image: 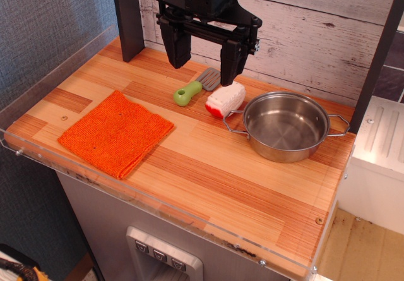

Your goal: Slide the orange cloth to the front center of the counter.

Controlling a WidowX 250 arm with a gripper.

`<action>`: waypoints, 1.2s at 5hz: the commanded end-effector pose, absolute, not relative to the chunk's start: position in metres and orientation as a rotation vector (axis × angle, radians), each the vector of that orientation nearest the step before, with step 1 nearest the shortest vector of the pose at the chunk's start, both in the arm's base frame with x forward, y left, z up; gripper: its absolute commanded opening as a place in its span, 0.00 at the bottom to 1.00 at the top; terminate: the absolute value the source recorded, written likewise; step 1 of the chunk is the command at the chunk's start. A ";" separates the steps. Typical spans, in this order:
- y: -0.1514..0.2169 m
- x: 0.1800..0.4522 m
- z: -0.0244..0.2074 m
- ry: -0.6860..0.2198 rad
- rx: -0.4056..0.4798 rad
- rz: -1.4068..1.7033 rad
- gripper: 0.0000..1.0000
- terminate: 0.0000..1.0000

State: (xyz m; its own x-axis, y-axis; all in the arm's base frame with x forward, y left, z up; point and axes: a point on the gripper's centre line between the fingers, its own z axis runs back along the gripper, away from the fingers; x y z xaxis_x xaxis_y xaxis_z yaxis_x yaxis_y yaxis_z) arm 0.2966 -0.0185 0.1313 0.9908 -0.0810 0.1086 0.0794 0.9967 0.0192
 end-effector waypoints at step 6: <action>0.102 0.256 0.061 -0.080 0.105 -0.167 1.00 0.00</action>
